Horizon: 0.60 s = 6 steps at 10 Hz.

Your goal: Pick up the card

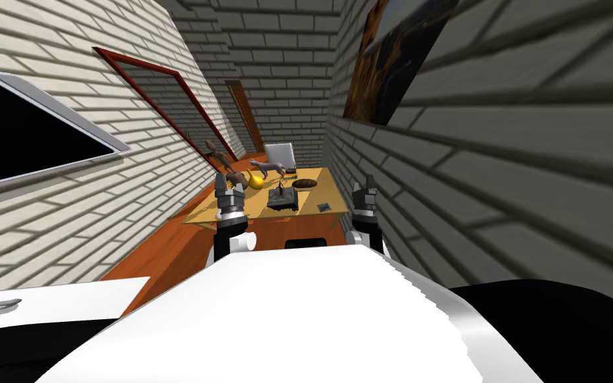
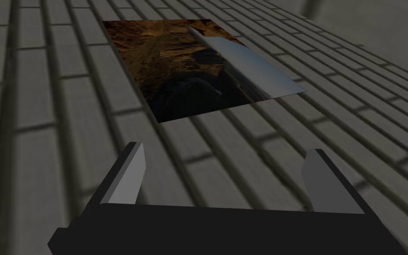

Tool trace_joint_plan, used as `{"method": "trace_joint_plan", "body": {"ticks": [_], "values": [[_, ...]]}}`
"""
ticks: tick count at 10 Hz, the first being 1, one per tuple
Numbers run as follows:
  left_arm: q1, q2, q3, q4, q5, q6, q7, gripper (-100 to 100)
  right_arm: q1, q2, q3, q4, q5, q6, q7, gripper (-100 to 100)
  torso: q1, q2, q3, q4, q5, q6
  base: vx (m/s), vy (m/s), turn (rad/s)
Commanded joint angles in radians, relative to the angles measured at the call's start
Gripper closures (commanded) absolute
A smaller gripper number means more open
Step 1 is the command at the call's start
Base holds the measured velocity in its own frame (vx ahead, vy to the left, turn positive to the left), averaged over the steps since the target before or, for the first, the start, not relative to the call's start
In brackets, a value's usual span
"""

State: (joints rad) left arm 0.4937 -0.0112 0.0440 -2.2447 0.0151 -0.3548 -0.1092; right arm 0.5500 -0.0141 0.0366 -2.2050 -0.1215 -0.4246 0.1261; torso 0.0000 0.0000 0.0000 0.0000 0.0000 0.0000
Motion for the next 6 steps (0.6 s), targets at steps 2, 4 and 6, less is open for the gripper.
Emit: {"method": "trace_joint_plan", "body": {"ticks": [2,4,6], "values": [[0.000,0.000,0.000,0.000,0.000,0.000,0.000,0,-0.002,-0.054,0.002,0.024,0.033,0.012,0.034,-100,0.000,0.000,0.000,0.000,0.000,0.000,0.001,-0.004,0.086],[0.000,0.000,0.000,0.000,0.000,0.000,0.000,0,-0.003,-0.083,0.004,0.047,0.068,0.025,0.070,-100,-0.001,0.000,0.000,0.000,0.000,0.000,0.001,-0.010,0.096],[0.000,0.000,0.000,0.000,0.000,0.000,0.000,0,-0.004,-0.104,0.007,0.076,0.113,0.041,0.117,-100,-0.001,0.000,0.000,0.000,0.000,0.000,0.003,-0.011,0.132]]}}
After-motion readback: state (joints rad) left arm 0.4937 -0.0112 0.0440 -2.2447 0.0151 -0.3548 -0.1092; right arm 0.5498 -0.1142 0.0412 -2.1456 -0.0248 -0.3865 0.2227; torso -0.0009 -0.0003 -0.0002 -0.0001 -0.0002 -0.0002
